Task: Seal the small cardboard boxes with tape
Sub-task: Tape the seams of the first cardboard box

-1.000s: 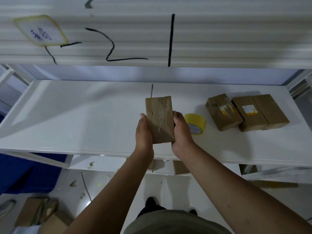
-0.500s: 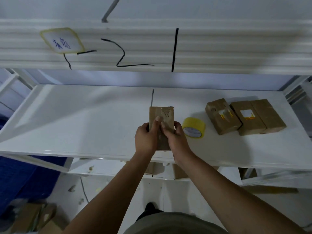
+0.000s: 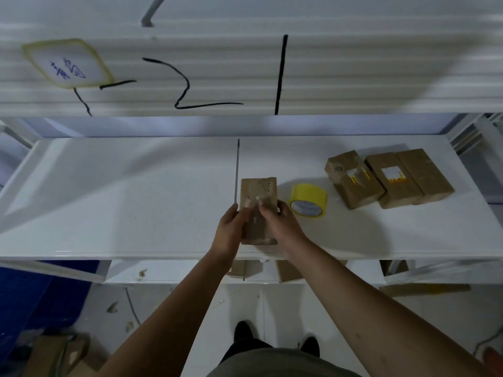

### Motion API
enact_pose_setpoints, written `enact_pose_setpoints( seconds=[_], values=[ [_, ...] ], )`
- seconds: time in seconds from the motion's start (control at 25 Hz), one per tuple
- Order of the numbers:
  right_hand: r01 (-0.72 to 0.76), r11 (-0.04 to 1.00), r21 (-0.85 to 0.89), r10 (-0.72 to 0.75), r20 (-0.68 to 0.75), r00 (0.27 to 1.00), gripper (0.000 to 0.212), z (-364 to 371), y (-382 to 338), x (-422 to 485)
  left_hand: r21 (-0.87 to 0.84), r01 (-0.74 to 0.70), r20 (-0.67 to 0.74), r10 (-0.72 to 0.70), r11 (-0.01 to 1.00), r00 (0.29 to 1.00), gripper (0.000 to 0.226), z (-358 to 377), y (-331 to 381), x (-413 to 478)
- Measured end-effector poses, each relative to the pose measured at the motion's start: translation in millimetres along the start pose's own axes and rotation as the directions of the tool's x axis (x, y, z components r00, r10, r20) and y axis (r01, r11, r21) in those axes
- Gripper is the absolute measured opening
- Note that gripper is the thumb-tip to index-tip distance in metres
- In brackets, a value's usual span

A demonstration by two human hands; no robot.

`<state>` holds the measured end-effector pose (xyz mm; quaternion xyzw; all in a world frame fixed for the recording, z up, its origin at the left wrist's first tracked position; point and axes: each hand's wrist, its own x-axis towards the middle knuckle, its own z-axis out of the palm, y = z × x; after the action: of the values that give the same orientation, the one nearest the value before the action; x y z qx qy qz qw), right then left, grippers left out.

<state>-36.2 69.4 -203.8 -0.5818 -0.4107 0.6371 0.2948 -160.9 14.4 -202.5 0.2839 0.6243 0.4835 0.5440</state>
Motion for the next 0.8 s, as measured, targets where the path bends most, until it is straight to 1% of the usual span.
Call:
enact_pose_setpoints(
  seconds=[0.04,0.08,0.12,0.16,0.2,0.24,0.32,0.36,0.4,0.44,0.48,0.52,0.56,0.6,0.64,0.68,0.72,0.8],
  values=[
    [-0.014,0.994,-0.111,0.013,-0.016,1.000,0.059,-5,-3,2,-0.016,-0.036,0.027,0.036,0.999,0.999,0.032,-2,-7,0],
    [-0.011,0.974,-0.227,0.001,-0.046,0.999,0.062,-12,-5,4,-0.002,-0.071,0.017,0.071,0.998,0.997,0.031,-2,-13,1],
    [0.018,0.946,-0.324,-0.053,-0.100,0.994,0.057,-18,-6,5,0.030,-0.095,-0.008,0.095,0.995,0.995,0.033,-2,-20,5],
    [0.074,0.920,-0.384,-0.149,-0.171,0.974,0.048,-26,-7,5,0.083,-0.103,-0.035,0.106,0.991,0.994,0.036,-2,-24,9],
    [0.155,0.899,-0.410,-0.271,-0.243,0.931,0.037,-34,-6,3,0.151,-0.090,-0.062,0.100,0.985,0.993,0.042,-1,-27,14],
    [0.248,0.872,-0.421,-0.392,-0.300,0.870,0.030,-44,-6,2,0.222,-0.064,-0.095,0.087,0.973,0.992,0.049,0,-29,19],
    [0.423,0.797,-0.431,-0.577,-0.335,0.745,0.021,-61,-7,-2,0.316,-0.001,-0.161,0.054,0.949,0.985,0.059,4,-31,26],
    [0.471,0.757,-0.452,-0.634,-0.337,0.696,0.019,-66,-9,-2,0.363,0.008,-0.183,0.063,0.932,0.981,0.061,6,-33,27],
    [0.487,0.720,-0.494,-0.676,-0.342,0.653,0.018,-71,-12,-1,0.447,0.003,-0.200,0.097,0.895,0.975,0.060,9,-35,29],
    [0.473,0.685,-0.554,-0.705,-0.343,0.620,0.016,-76,-16,2,0.555,0.003,-0.214,0.139,0.832,0.967,0.057,11,-37,31],
    [0.431,0.651,-0.624,-0.719,-0.325,0.615,0.016,-82,-19,8,0.636,0.013,-0.227,0.171,0.771,0.959,0.055,13,-39,33],
    [0.364,0.622,-0.693,-0.700,-0.285,0.655,0.025,-87,-21,14,0.670,0.021,-0.236,0.187,0.742,0.954,0.055,16,-39,35],
    [0.285,0.606,-0.743,-0.633,-0.234,0.738,0.040,-91,-23,20,0.676,0.022,-0.237,0.189,0.737,0.953,0.056,17,-38,37],
    [0.208,0.604,-0.769,-0.528,-0.190,0.828,0.054,-93,-25,26,0.675,0.024,-0.234,0.183,0.738,0.955,0.058,18,-37,39],
    [0.142,0.610,-0.779,-0.413,-0.160,0.896,0.061,-94,-28,31,0.676,0.030,-0.234,0.175,0.736,0.956,0.061,19,-36,41],
    [0.105,0.616,-0.781,-0.328,-0.133,0.935,0.063,-93,-30,35,0.675,0.042,-0.238,0.163,0.737,0.957,0.063,20,-37,42],
    [0.093,0.623,-0.777,-0.280,-0.111,0.953,0.062,-92,-32,38,0.670,0.050,-0.243,0.156,0.740,0.957,0.065,19,-37,41],
    [0.100,0.680,-0.726,-0.242,-0.094,0.966,0.055,-91,-39,46,0.672,0.046,-0.233,0.153,0.739,0.960,0.067,17,-38,40]
  ],
)
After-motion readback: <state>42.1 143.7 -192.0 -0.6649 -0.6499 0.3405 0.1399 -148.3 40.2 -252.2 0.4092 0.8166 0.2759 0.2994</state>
